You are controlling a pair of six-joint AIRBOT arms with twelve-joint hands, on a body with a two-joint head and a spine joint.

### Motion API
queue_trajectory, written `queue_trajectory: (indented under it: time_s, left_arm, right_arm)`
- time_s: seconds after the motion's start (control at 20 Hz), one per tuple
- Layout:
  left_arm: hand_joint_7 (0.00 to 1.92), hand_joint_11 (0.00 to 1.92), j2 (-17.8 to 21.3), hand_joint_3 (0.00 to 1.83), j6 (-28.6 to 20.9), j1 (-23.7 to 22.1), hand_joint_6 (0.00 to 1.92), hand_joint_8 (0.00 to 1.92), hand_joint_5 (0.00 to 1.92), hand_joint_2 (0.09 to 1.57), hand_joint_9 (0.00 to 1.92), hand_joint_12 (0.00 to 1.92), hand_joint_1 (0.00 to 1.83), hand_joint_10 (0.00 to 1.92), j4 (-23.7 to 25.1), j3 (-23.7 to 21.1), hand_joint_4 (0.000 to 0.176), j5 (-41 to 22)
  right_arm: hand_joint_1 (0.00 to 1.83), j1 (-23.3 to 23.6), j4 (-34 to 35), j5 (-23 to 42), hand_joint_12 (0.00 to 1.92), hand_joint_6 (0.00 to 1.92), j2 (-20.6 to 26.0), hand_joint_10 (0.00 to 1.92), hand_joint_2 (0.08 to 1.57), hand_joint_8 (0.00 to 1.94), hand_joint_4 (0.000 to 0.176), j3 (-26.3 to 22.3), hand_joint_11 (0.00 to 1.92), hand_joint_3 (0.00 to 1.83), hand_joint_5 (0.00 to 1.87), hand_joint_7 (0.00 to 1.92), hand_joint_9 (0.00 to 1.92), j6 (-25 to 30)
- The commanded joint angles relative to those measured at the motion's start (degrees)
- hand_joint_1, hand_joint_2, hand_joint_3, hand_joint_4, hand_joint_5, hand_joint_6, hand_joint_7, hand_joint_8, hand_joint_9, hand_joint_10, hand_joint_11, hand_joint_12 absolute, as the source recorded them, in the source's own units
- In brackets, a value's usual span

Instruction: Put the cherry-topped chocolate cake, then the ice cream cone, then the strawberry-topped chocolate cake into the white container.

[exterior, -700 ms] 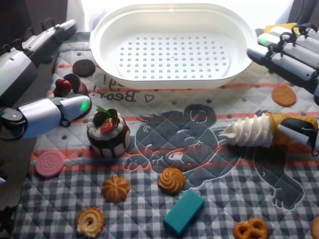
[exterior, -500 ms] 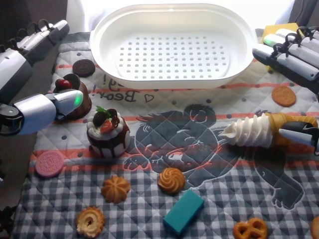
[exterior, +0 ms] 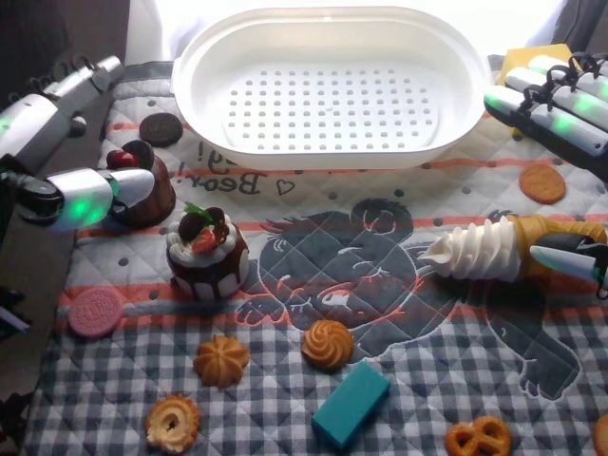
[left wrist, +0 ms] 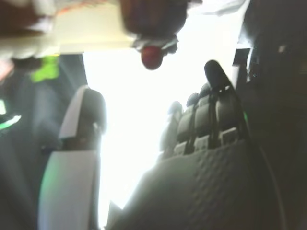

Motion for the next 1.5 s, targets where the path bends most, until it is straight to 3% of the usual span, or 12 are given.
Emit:
queue_trajectory:
  time_s: [0.0,0.1,0.25,0.35,0.45,0.6,0.65,0.85,1.0,1.3,1.35,1.45]
  left_arm:
    - [0.00,0.00,-0.39,0.00,-0.13,-1.02,0.00,0.00,0.10,1.18,0.02,0.75,0.93,0.01,0.92,0.99,0.048,-3.28]
    - [0.00,0.00,-2.28,0.00,-0.08,-1.89,0.00,0.00,0.08,1.14,0.02,0.81,0.91,0.00,-0.66,3.49,0.062,-0.39]
    - [0.04,0.00,-3.76,0.00,0.45,-2.33,0.02,0.01,0.12,1.11,0.03,0.82,0.95,0.01,-1.79,5.31,0.037,2.26]
    - [0.18,0.00,-4.37,0.00,1.09,-2.34,0.05,0.03,0.30,1.11,0.27,1.55,1.01,0.13,-2.53,6.04,0.022,3.29]
    - [0.35,0.06,-4.88,0.00,3.35,-2.49,0.06,0.04,0.56,1.11,0.12,1.85,1.18,1.09,-3.59,6.55,0.000,4.58]
    - [0.26,0.48,-5.87,0.00,10.41,-3.79,1.03,1.27,0.47,1.11,0.41,1.92,1.42,1.75,-5.65,6.94,0.000,6.60]
    - [0.47,0.63,-6.18,0.02,12.21,-4.22,1.40,1.66,0.60,1.29,0.49,1.92,1.17,1.89,-6.20,7.00,0.000,6.74]
    - [0.45,0.64,-4.90,0.00,12.94,-5.01,1.46,1.73,0.59,1.34,0.61,1.92,1.25,1.83,-4.15,4.86,0.000,3.71]
    - [0.70,1.13,-2.42,0.00,12.94,-5.48,1.45,1.89,0.64,1.29,0.95,1.92,1.11,1.92,-1.27,1.70,0.000,-0.24]
    - [0.54,0.74,0.82,0.00,13.01,-8.57,1.60,1.66,0.60,1.34,0.53,1.92,1.09,1.90,5.52,-3.05,0.017,-4.83]
    - [0.30,0.59,0.93,0.01,13.05,-9.83,1.58,1.50,0.38,1.22,0.63,1.92,1.50,1.63,6.24,-2.99,0.000,-4.55]
    - [0.28,0.51,0.81,0.00,13.06,-12.13,1.57,1.49,0.32,1.12,0.39,1.92,1.40,1.66,7.01,-2.39,0.000,-3.40]
  right_arm:
    - [0.63,0.28,-0.23,7.35,1.19,0.00,0.21,0.00,1.21,0.00,0.000,-0.04,0.00,0.00,0.00,0.00,0.00,-0.18]
    - [0.65,0.00,-0.16,7.38,1.25,0.00,0.26,0.00,1.21,0.00,0.000,-0.14,0.00,0.00,0.00,0.00,0.00,-0.16]
    - [0.62,-0.23,0.03,7.64,0.98,0.00,0.62,0.00,1.20,0.00,0.000,-0.30,0.00,0.00,0.00,0.00,0.00,-0.15]
    - [0.65,-0.41,0.11,7.90,0.99,0.00,0.69,0.01,1.21,0.00,0.000,-0.41,0.00,0.00,0.00,0.00,0.02,-0.15]
    - [0.64,-0.53,0.15,8.03,1.40,0.00,0.70,0.03,1.22,0.00,0.000,-0.45,0.00,0.00,0.00,0.00,0.03,-0.09]
    - [0.61,-0.79,0.26,8.24,1.51,0.00,0.70,0.06,1.24,0.00,0.000,-0.46,0.00,0.01,0.00,0.00,0.04,0.08]
    - [0.64,-0.87,0.34,8.30,1.52,0.00,0.70,0.06,1.24,0.00,0.000,-0.46,0.00,0.00,0.00,0.00,0.03,0.17]
    - [0.63,-1.28,0.38,8.63,1.58,0.00,0.74,0.18,1.24,0.00,0.000,-0.49,0.00,0.00,0.00,0.00,0.00,0.44]
    - [0.60,-1.38,0.38,8.73,1.55,0.00,0.75,0.14,1.24,0.00,0.000,-0.53,0.00,0.00,0.00,0.00,0.00,0.48]
    - [0.55,-1.61,0.39,8.80,1.32,0.00,0.99,0.01,1.25,0.00,0.000,-0.68,0.00,0.00,0.00,0.00,0.01,0.54]
    - [0.54,-1.61,0.39,8.80,1.33,0.00,1.00,0.01,1.25,0.00,0.000,-0.68,0.00,0.00,0.00,0.00,0.00,0.54]
    - [0.58,-1.61,0.39,8.80,1.32,0.00,1.00,0.01,1.25,0.00,0.000,-0.67,0.00,0.00,0.00,0.00,0.01,0.54]
